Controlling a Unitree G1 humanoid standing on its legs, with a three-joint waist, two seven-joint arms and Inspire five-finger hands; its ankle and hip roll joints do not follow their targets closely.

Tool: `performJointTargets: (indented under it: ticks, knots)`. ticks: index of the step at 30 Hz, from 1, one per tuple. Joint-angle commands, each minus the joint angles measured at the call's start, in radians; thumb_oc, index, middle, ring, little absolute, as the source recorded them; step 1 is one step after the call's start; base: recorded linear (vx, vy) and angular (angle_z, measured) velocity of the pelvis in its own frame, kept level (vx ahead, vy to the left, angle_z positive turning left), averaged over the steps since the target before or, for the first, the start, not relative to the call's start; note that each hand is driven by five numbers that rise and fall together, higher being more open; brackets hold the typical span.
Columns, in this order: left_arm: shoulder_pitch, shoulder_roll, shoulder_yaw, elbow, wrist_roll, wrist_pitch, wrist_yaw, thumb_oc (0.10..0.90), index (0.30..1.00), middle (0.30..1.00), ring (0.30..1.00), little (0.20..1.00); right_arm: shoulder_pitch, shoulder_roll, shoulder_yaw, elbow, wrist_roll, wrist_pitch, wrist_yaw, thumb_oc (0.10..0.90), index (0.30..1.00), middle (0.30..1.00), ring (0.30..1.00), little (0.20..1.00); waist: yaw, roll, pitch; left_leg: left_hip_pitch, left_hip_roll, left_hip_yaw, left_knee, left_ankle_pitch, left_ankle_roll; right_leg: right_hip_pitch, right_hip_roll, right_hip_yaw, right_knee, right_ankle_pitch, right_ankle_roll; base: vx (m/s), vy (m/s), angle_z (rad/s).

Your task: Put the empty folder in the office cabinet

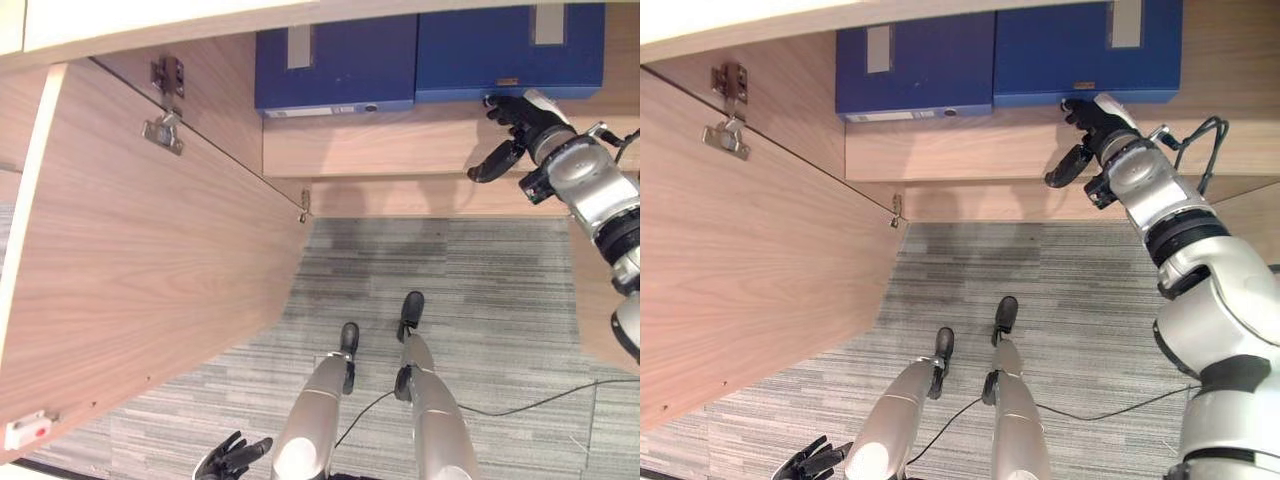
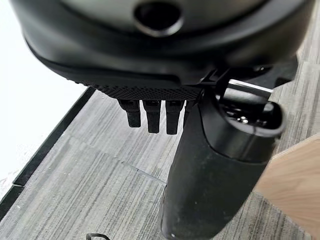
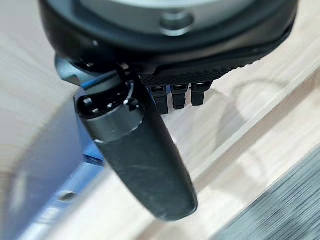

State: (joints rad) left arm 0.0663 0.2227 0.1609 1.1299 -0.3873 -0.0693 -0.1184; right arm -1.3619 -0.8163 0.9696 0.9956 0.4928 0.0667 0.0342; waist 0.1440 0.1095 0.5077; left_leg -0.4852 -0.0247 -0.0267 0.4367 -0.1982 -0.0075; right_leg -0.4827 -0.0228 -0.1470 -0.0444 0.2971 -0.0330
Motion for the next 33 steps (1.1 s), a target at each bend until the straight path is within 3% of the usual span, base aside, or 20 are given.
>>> performJointTargets:
  ticks: [1,4,6,10,18,22,33]
  knots:
    - [0.131,0.107,-0.031,0.022,-0.003,0.011,0.031,0.800,0.900,0.900,0.900,0.900,-0.140,0.041,0.063,0.067,-0.019,-0.065,-0.020,0.800,0.900,0.900,0.900,0.900,0.052,0.025,0.012,0.324,0.099,-0.038,-0.524,0.173,-0.055,0.070,0.014,0.046,0.052,-0.172,0.083,0.00,0.000,0.00]
    - [0.123,0.075,-0.004,0.027,0.018,0.021,0.034,0.800,0.900,0.900,0.900,0.900,-0.292,0.094,0.221,0.063,-0.214,-0.032,-0.079,0.800,0.900,0.900,0.900,0.900,0.032,0.017,0.012,0.295,0.098,-0.041,-0.524,0.174,-0.053,0.055,0.016,0.055,0.033,-0.162,0.089,0.00,0.012,0.01]
    - [0.124,0.060,0.015,0.010,0.025,0.023,0.044,0.800,0.900,0.900,0.900,0.900,-0.324,0.111,0.240,0.004,-0.269,-0.032,-0.105,0.800,0.900,0.900,0.900,0.900,0.024,0.019,0.012,0.284,0.099,-0.042,-0.524,0.177,-0.052,0.048,0.016,0.058,0.030,-0.159,0.091,-0.01,0.015,0.01]
    - [0.124,0.052,0.029,-0.029,0.015,0.020,0.051,0.800,0.900,0.900,0.900,0.900,-0.358,0.138,0.248,-0.019,-0.303,-0.028,-0.133,0.800,0.900,0.900,0.900,0.900,0.022,0.024,0.012,0.267,0.102,-0.042,-0.524,0.183,-0.052,0.039,0.016,0.062,0.024,-0.156,0.093,0.00,0.000,0.00]
    - [0.103,0.047,0.047,-0.064,0.009,0.021,0.051,0.800,0.900,0.900,0.900,0.900,-0.369,0.160,0.276,0.009,-0.361,-0.011,-0.149,0.800,0.900,0.900,0.900,0.900,0.014,0.010,0.012,0.299,0.105,-0.023,-0.524,0.216,-0.053,0.063,0.016,0.069,0.019,-0.155,0.095,-0.03,0.018,-0.02]
    - [0.080,0.055,0.047,-0.080,0.002,0.021,0.055,0.800,0.900,0.900,0.900,0.900,-0.322,0.141,0.239,-0.069,-0.411,0.001,-0.154,0.800,0.900,0.900,0.900,0.900,0.004,-0.017,0.012,0.316,0.091,-0.019,-0.438,0.223,-0.050,0.107,0.014,0.071,0.019,-0.163,0.085,-0.12,0.031,-0.10]
    - [0.031,0.101,0.003,0.004,-0.020,0.029,0.049,0.800,0.900,0.900,0.900,0.900,-0.165,0.112,0.176,-0.160,-0.505,0.007,-0.112,0.800,0.900,0.900,0.900,0.900,-0.044,-0.032,0.012,0.429,0.052,-0.005,-0.359,0.234,-0.053,0.181,-0.010,0.075,0.027,-0.165,0.075,-0.14,0.065,-0.12]
